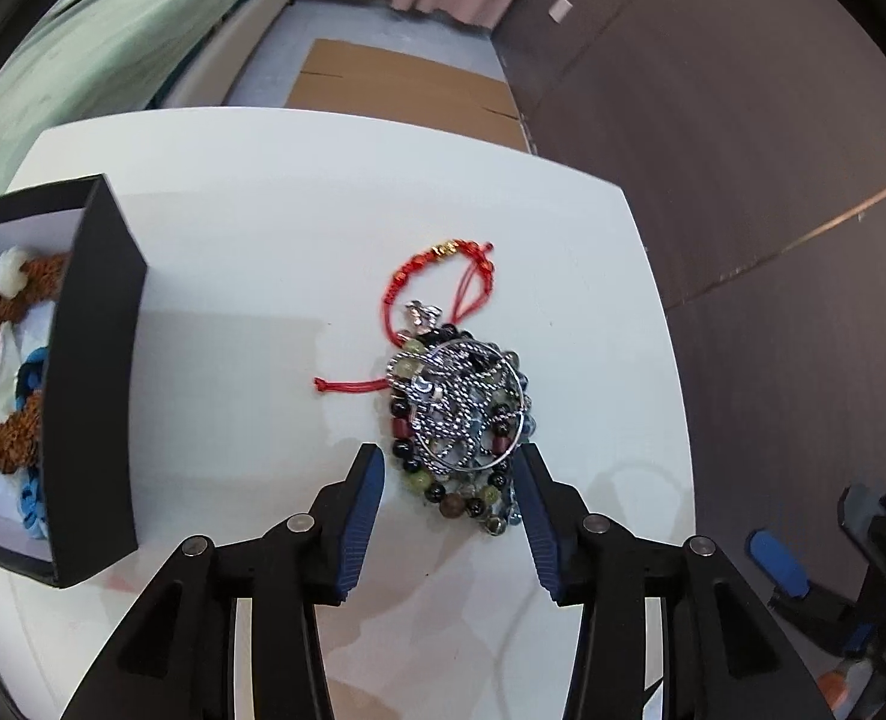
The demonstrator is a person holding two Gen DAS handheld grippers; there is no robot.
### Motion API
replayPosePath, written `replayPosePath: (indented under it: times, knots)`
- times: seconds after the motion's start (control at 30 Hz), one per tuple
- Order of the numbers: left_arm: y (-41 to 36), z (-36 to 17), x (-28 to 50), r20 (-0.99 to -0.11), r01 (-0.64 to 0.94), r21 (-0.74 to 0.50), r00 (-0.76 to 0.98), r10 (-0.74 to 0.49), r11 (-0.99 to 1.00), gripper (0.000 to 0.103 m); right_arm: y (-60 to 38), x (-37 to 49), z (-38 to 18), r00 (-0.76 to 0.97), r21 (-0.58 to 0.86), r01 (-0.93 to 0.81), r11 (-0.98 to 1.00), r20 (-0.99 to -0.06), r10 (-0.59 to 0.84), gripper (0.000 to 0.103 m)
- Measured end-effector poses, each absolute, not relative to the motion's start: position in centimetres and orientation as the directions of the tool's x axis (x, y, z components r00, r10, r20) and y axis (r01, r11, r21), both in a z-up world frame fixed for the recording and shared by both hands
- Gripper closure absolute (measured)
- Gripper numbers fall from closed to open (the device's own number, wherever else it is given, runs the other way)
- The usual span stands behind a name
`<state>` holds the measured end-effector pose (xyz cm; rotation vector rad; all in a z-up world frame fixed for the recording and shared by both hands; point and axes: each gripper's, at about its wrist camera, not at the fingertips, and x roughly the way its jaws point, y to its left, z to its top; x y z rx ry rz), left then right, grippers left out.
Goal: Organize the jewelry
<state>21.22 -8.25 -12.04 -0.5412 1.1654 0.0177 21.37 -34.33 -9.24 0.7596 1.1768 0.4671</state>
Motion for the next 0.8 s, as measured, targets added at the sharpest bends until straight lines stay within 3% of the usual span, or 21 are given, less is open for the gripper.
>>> replayPosePath:
  times: [0.17,0.23,0.67,0.77,0.8]
  knots:
    - [-8.0,-11.4,20.9,-0.881,-0.305,-0.362,0.421,-0.217,0.881,0.066,-34.3,21.4,-9.2,0.335,0.742,0.061,0.667,-0.645,0.687,0.019]
    - [-7.8,-11.8,21.2,-0.888,-0.32,-0.358,0.406,-0.215,0.877,0.087,-34.3,21.3,-9.1,0.335,0.744,0.061,0.666,-0.644,0.688,0.019]
    - [-8.8,-12.5,22.3,-0.909,-0.316,-0.277,0.392,-0.142,0.907,0.088,-34.6,21.4,-9.1,0.337,0.741,0.063,0.668,-0.646,0.685,0.019]
    - [-8.8,-12.0,22.2,-0.919,-0.319,-0.224,0.383,-0.091,0.921,0.092,-34.6,21.4,-9.1,0.332,0.739,0.058,0.671,-0.648,0.685,0.019]
    - [-8.5,-11.8,21.9,-0.918,-0.319,-0.216,0.387,-0.081,0.923,0.1,-34.7,21.4,-9.1,0.332,0.739,0.056,0.672,-0.648,0.685,0.019]
